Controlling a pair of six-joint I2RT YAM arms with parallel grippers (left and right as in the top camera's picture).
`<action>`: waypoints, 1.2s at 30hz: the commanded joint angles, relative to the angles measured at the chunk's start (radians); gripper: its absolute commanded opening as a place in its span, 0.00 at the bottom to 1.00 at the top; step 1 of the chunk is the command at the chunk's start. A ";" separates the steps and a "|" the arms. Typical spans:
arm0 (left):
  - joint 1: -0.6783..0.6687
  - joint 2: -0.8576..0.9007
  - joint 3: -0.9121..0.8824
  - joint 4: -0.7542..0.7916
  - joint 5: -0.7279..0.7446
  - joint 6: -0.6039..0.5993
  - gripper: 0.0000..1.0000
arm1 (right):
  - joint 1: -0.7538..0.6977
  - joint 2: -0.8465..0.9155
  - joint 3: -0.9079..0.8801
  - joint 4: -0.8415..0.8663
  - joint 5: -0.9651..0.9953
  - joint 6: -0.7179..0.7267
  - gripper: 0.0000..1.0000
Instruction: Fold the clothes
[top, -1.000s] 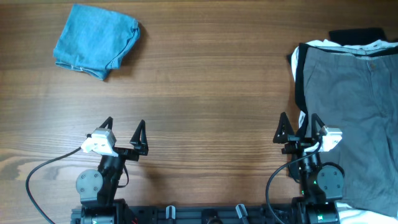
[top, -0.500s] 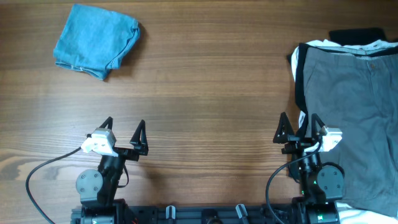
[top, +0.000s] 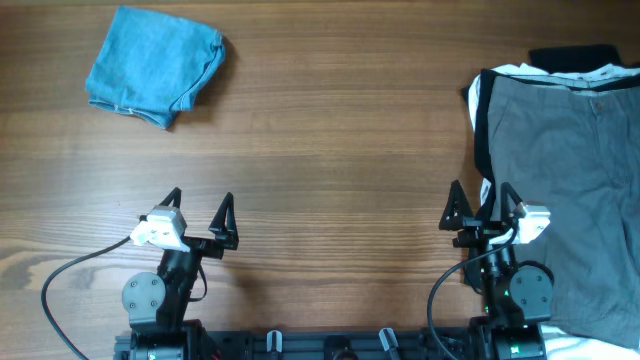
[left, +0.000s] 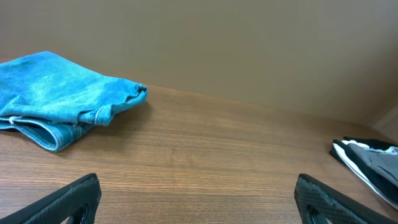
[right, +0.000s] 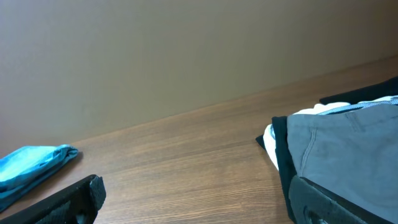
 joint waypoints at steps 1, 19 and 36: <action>-0.006 -0.006 -0.004 0.030 -0.032 0.002 1.00 | 0.003 0.001 0.008 0.006 -0.132 -0.012 1.00; -0.006 0.473 0.703 -0.367 -0.052 0.002 1.00 | -0.009 0.938 1.053 -0.676 -0.305 -0.277 1.00; -0.007 1.106 1.185 -0.704 0.020 -0.002 1.00 | -0.249 2.060 1.749 -0.956 0.031 -0.033 0.64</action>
